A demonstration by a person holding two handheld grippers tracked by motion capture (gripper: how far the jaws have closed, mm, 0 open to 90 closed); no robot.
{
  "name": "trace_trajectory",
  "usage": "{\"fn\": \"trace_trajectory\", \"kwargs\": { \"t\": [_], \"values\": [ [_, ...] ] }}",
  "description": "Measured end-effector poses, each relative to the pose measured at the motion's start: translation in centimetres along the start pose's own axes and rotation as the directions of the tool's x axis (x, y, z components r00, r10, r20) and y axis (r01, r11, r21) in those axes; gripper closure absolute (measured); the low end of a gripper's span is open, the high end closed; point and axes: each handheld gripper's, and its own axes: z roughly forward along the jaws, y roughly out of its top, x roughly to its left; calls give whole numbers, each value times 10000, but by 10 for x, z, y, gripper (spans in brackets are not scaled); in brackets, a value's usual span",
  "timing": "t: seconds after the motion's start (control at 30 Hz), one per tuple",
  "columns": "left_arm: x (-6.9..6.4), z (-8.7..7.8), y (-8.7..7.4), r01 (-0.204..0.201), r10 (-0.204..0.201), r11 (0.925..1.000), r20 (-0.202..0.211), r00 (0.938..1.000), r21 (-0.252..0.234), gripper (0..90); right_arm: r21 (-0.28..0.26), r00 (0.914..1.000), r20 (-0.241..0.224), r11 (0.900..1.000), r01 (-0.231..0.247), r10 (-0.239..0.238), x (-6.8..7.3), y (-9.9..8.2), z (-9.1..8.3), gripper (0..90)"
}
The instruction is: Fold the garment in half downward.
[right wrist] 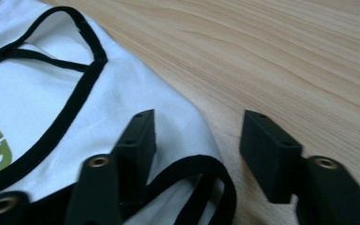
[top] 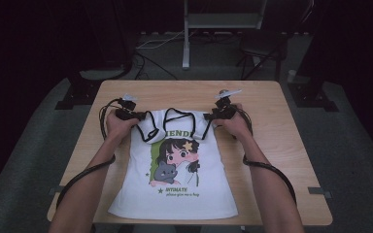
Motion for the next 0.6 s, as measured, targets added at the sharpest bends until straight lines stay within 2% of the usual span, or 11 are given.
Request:
{"fn": "trace_trajectory", "kwargs": {
  "t": [0.13,0.2,0.33,0.5,0.6],
  "values": [
    [-4,0,1,-65,63,9999,238,9997,80,886,54,9993,-150,9994,353,-352,7,-1,0,733],
    [-5,-1,1,-102,99,9999,253,9996,108,888,88,9984,-300,9988,473,-470,10,-1,0,797],
    [-1,-12,2,509,-485,9973,467,9977,-523,888,-314,9981,-613,9995,93,-112,8,-3,-5,816],
    [-3,-27,6,483,-415,9941,710,9966,-972,888,-1145,9919,-1245,9927,-375,231,9,2,-23,816],
    [-6,-35,7,567,-457,9901,870,9952,-1284,887,-1442,9887,-1501,9892,-254,35,13,6,-34,816]
  ]
}}
